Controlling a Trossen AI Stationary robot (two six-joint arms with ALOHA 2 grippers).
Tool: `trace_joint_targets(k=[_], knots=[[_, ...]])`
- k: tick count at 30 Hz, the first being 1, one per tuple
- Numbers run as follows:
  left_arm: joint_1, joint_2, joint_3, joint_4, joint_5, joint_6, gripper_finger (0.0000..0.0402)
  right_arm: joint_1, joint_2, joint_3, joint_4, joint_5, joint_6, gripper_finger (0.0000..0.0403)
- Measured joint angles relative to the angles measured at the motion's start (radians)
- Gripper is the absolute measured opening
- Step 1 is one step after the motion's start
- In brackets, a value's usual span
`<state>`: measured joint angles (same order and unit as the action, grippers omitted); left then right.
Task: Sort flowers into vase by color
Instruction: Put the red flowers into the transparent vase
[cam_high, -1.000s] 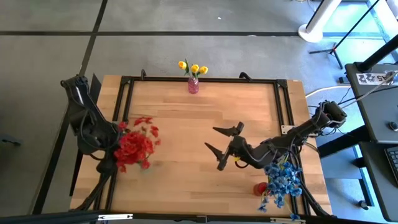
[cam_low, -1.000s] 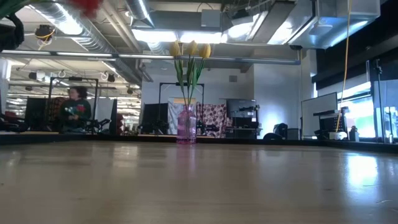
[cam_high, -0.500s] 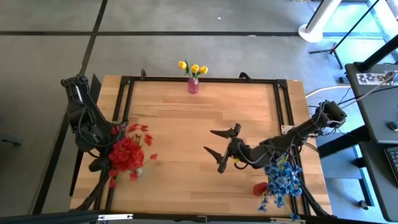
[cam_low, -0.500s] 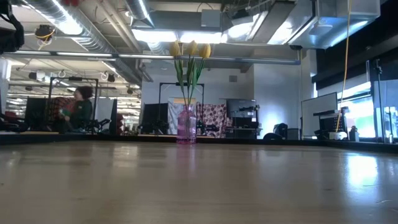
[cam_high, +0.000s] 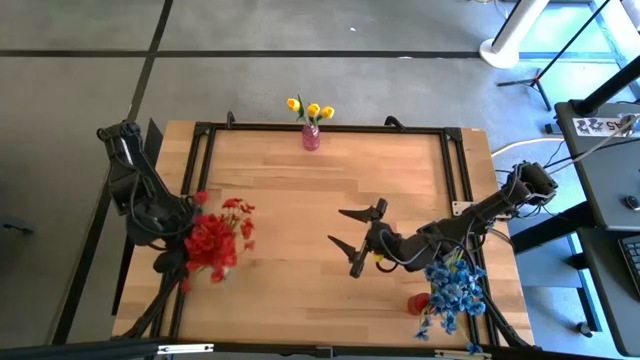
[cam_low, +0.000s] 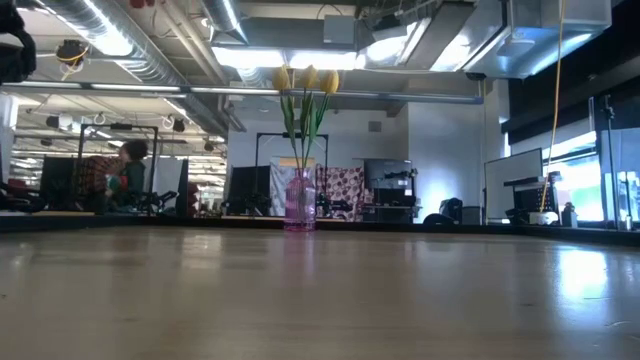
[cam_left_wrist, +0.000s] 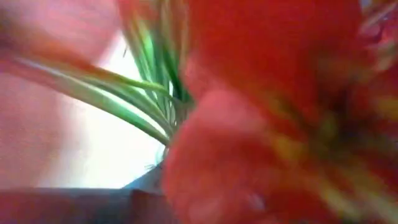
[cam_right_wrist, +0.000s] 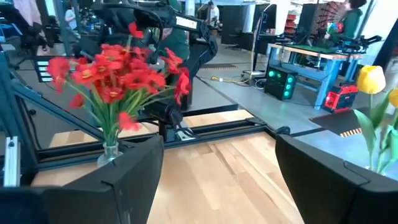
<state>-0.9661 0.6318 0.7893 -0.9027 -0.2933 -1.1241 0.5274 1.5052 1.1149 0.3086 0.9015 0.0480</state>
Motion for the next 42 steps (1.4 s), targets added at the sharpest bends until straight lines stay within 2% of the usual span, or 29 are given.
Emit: trace_joint_targets(k=[4, 10, 13, 16, 24, 27, 33, 36, 42], knots=[[0.000, 0.014, -0.014, -0.005, -0.004, 0.058, 0.0131, 0.000, 0.000, 0.000, -0.013, 0.052, 0.001, 0.0308], [0.000, 0.014, -0.014, -0.007, 0.008, 0.083, 0.0040, 0.002, 0.000, 0.000, -0.021, 0.066, 0.001, 0.0308], [0.000, -0.005, -0.014, -0.008, 0.033, 0.014, 0.0017, 0.002, 0.000, 0.000, -0.021, 0.067, 0.001, 0.0308], [0.000, -0.011, -0.014, -0.006, 0.036, -0.025, 0.0029, -0.001, 0.000, 0.000, -0.021, 0.083, 0.002, 0.0308], [0.000, -0.010, -0.014, -0.015, 0.011, 0.005, 0.0123, -0.006, 0.000, 0.000, -0.022, 0.084, 0.007, 0.0308], [0.000, -0.011, -0.014, -0.016, 0.093, -0.008, 0.0144, -0.005, 0.000, 0.000, -0.023, 0.083, 0.008, 0.0308], [-0.001, -0.010, -0.014, -0.016, 0.181, -0.052, 0.0154, -0.005, 0.000, 0.000, -0.033, 0.039, -0.009, 0.0308], [-0.001, -0.011, -0.014, -0.024, 0.184, -0.050, 0.0153, -0.005, 0.000, 0.000, -0.031, 0.039, -0.031, 0.0308], [-0.001, -0.011, -0.014, -0.038, 0.173, 0.062, 0.0156, -0.005, 0.000, 0.000, -0.043, 0.053, -0.029, 0.0308]])
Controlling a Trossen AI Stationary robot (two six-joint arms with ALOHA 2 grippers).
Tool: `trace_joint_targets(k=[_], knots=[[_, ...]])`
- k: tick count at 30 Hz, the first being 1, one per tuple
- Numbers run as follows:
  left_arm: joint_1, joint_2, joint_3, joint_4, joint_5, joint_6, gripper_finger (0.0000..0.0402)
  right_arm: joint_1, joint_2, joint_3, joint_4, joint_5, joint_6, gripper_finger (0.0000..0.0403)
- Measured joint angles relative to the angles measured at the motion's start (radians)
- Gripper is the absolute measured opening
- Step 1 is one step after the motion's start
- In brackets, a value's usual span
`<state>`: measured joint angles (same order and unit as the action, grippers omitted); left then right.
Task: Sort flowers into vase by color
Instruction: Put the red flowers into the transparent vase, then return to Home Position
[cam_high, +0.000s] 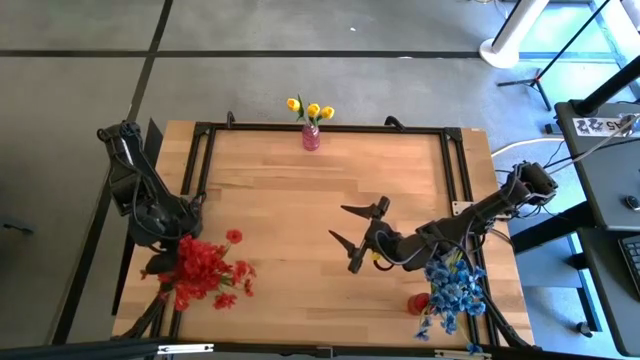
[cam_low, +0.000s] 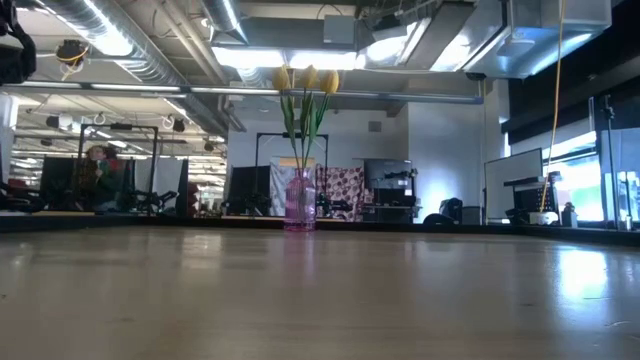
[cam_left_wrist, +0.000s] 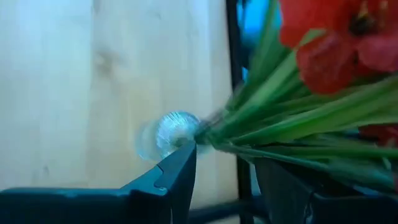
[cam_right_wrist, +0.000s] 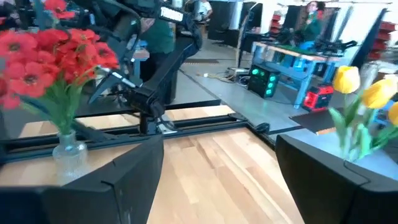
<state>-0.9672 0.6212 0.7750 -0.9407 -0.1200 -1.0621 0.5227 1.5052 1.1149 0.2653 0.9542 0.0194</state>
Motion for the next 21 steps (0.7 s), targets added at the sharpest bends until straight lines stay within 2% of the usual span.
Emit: trace_joint_targets(k=[5, 9, 12, 15, 18, 21], knots=[[-0.001, 0.000, 0.000, 0.001, 0.165, 0.019, 0.0155, -0.015, 0.022, 0.000, -0.010, -0.022, 0.053, 0.0308], [0.000, 0.000, 0.000, -0.012, 0.217, 0.026, 0.0126, -0.032, 0.038, 0.000, -0.011, -0.022, 0.068, 0.0308], [0.000, 0.000, 0.000, -0.021, 0.235, 0.033, 0.0086, -0.053, 0.037, 0.000, -0.004, -0.023, 0.088, 0.0308], [-0.003, -0.004, 0.000, -0.124, 0.240, 0.008, 0.0052, -0.070, 0.037, 0.000, -0.005, -0.024, 0.089, 0.0308], [-0.013, -0.026, 0.000, -0.227, 0.233, -0.011, 0.0034, -0.082, 0.037, 0.000, -0.006, -0.035, 0.106, 0.0308], [-0.022, -0.075, 0.014, -0.299, 0.167, -0.022, 0.0028, -0.086, 0.037, 0.000, -0.006, -0.097, 0.113, 0.0308]])
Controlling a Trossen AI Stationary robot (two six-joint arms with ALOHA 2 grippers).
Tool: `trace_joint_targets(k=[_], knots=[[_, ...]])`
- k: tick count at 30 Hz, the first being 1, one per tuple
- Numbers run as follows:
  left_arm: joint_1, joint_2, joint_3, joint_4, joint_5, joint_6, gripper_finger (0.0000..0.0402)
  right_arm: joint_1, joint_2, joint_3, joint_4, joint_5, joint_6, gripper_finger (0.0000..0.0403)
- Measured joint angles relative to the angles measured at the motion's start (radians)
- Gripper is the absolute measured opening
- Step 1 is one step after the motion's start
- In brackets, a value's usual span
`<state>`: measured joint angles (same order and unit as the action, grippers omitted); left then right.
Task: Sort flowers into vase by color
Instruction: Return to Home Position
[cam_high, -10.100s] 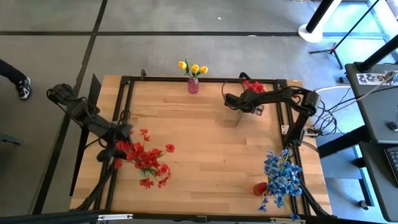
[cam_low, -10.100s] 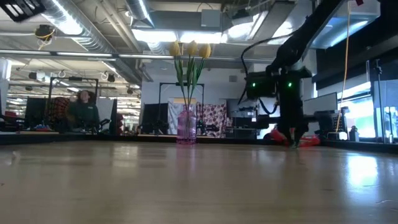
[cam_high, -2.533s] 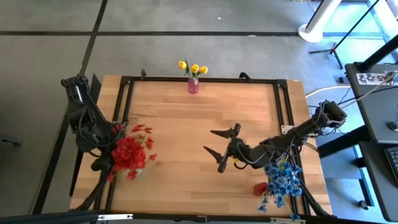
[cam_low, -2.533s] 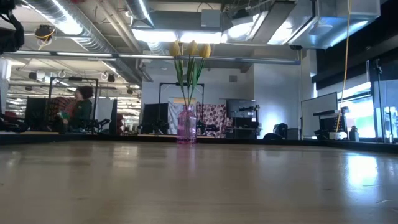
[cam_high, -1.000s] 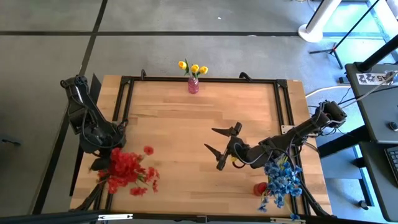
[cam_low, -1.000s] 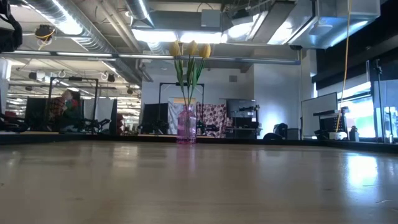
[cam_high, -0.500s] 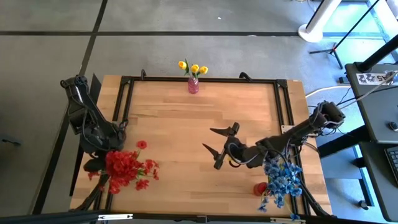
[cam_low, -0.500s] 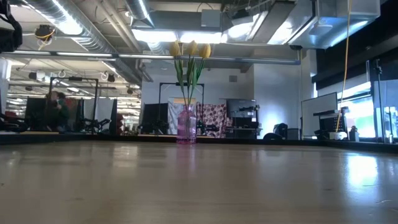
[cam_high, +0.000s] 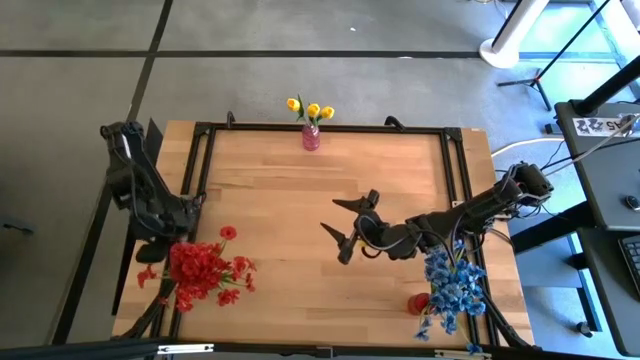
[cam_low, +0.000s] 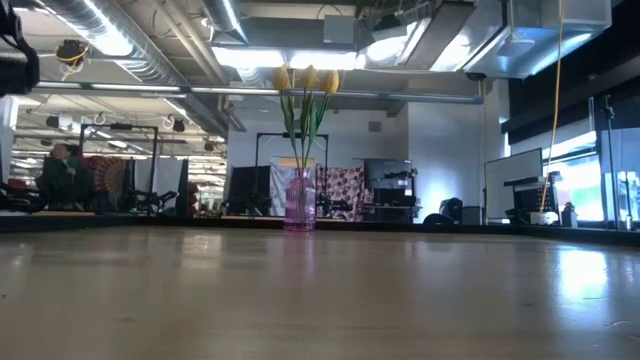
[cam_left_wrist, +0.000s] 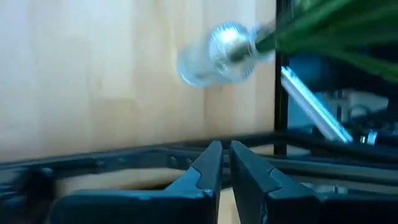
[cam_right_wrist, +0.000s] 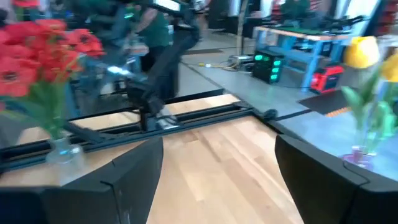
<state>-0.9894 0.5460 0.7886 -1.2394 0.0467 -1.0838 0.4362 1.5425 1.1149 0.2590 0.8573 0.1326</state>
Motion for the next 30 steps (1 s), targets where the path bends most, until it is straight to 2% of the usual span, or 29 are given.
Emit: trace_joint_targets(k=[3, 7, 10, 12, 15, 17, 19, 24, 27, 30], knots=[[0.000, -0.064, 0.018, -0.057, -0.099, -0.015, 0.0024, 0.001, 0.000, 0.000, 0.000, -0.030, -0.011, 0.0308], [0.009, -0.123, -0.004, -0.098, -0.383, -0.051, 0.0017, 0.002, 0.000, 0.000, 0.009, -0.020, -0.035, 0.0308], [0.023, -0.119, -0.065, -0.049, -0.494, -0.022, 0.0009, -0.007, 0.000, 0.000, 0.003, -0.077, -0.050, 0.0308], [0.040, -0.119, -0.116, 0.038, -0.552, 0.025, 0.0005, -0.023, 0.008, 0.000, 0.008, -0.158, -0.051, 0.0308], [0.090, -0.127, -0.164, 0.124, -0.559, 0.092, 0.0002, -0.057, 0.050, 0.001, 0.042, -0.289, -0.051, 0.0308], [0.145, -0.125, -0.169, 0.128, -0.569, 0.069, 0.0002, -0.085, 0.094, 0.001, 0.092, -0.374, -0.057, 0.0308], [0.208, -0.125, -0.170, 0.200, -0.607, 0.029, 0.0002, -0.115, 0.139, 0.000, 0.163, -0.461, -0.067, 0.0308], [0.344, -0.104, -0.179, 0.424, -0.620, 0.158, 0.0002, -0.195, 0.186, 0.000, 0.333, -0.666, -0.136, 0.0307], [0.444, -0.065, -0.221, 0.575, -0.643, 0.250, 0.0002, -0.233, 0.172, -0.017, 0.388, -0.712, -0.205, 0.0293], [0.550, -0.029, -0.295, 0.805, -0.608, 0.359, 0.0002, -0.270, 0.124, -0.094, 0.486, -0.728, -0.269, 0.0258]])
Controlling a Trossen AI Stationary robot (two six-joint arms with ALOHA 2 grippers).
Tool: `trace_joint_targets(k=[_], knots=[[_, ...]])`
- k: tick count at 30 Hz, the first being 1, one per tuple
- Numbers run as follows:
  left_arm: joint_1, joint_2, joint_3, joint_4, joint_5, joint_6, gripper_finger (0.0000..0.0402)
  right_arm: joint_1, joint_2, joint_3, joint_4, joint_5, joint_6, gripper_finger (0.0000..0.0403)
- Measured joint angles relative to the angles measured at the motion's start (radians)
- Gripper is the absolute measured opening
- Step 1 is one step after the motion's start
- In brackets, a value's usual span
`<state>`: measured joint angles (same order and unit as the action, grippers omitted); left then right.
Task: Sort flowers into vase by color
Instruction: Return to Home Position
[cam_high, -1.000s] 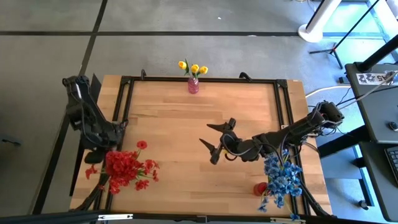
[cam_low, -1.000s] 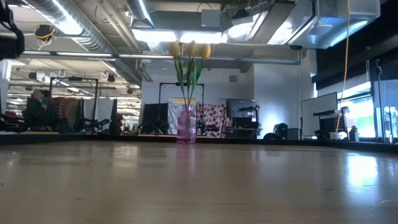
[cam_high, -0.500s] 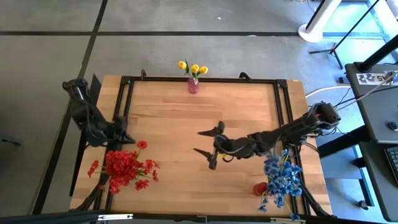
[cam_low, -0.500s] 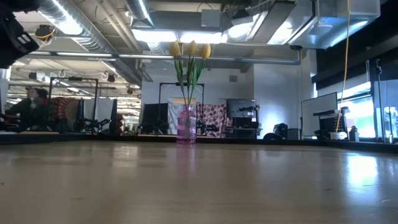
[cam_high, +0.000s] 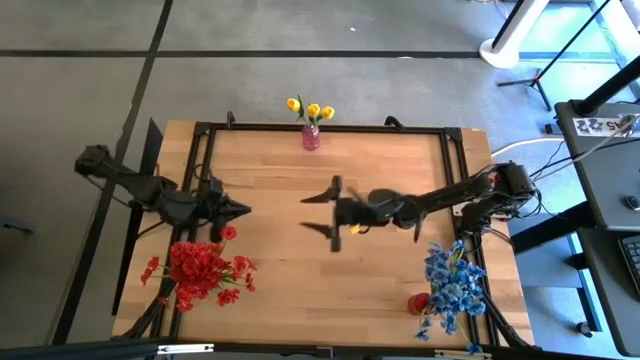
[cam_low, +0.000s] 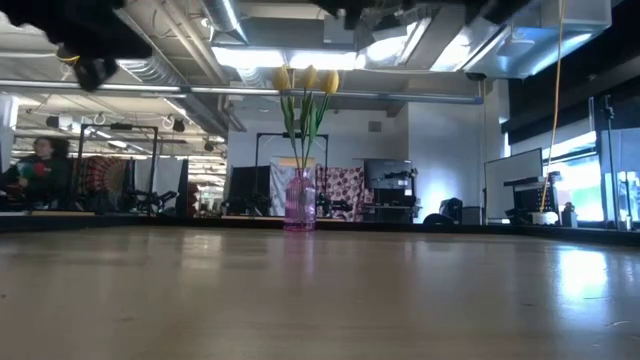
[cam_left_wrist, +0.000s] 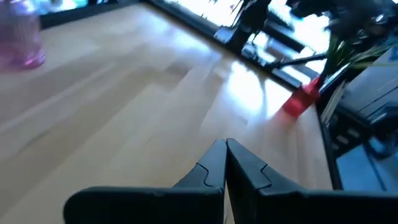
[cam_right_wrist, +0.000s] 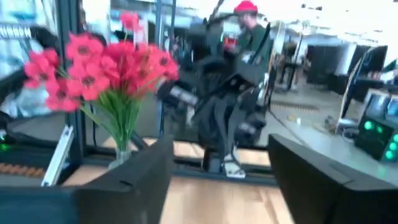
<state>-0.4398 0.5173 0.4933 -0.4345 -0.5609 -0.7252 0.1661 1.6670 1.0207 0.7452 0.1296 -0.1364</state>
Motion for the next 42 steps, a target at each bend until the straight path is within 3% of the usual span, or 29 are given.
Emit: trace_joint_targets(k=[3, 7, 10, 16, 22, 26, 30, 34, 39, 42], knots=[[0.096, 0.028, -0.070, 0.199, 0.069, 0.092, 0.0002, -0.052, -0.034, -0.126, 0.153, -0.075, 0.028, 0.0211], [0.166, 0.028, -0.145, 0.450, 0.153, 0.224, 0.0002, -0.105, -0.057, -0.281, 0.322, -0.080, 0.068, 0.0157], [0.185, 0.030, -0.201, 0.576, 0.157, 0.317, 0.0002, -0.123, -0.112, -0.366, 0.341, -0.071, 0.079, 0.0130], [0.170, -0.008, -0.270, 0.697, 0.153, 0.514, 0.0002, -0.097, -0.304, -0.531, 0.293, -0.004, 0.068, 0.0102], [0.136, -0.102, -0.404, 0.901, 0.179, 0.735, 0.0002, -0.086, -0.511, -0.766, 0.294, 0.055, 0.182, 0.0096], [0.134, -0.199, -0.482, 0.923, 0.239, 0.758, 0.0002, -0.079, -0.622, -0.905, 0.336, 0.056, 0.268, 0.0096], [0.130, -0.302, -0.487, 0.827, 0.316, 0.748, 0.0002, -0.046, -0.721, -1.009, 0.383, 0.080, 0.290, 0.0096], [0.129, -0.371, -0.487, 0.759, 0.313, 0.725, 0.0002, 0.036, -0.792, -1.009, 0.244, 0.176, 0.252, 0.0096], [0.129, -0.418, -0.486, 0.696, 0.313, 0.700, 0.0002, 0.129, -0.815, -1.011, 0.230, 0.183, 0.209, 0.0096], [0.129, -0.458, -0.486, 0.697, 0.312, 0.717, 0.0002, 0.181, -0.922, -1.011, 0.172, 0.195, 0.182, 0.0096]])
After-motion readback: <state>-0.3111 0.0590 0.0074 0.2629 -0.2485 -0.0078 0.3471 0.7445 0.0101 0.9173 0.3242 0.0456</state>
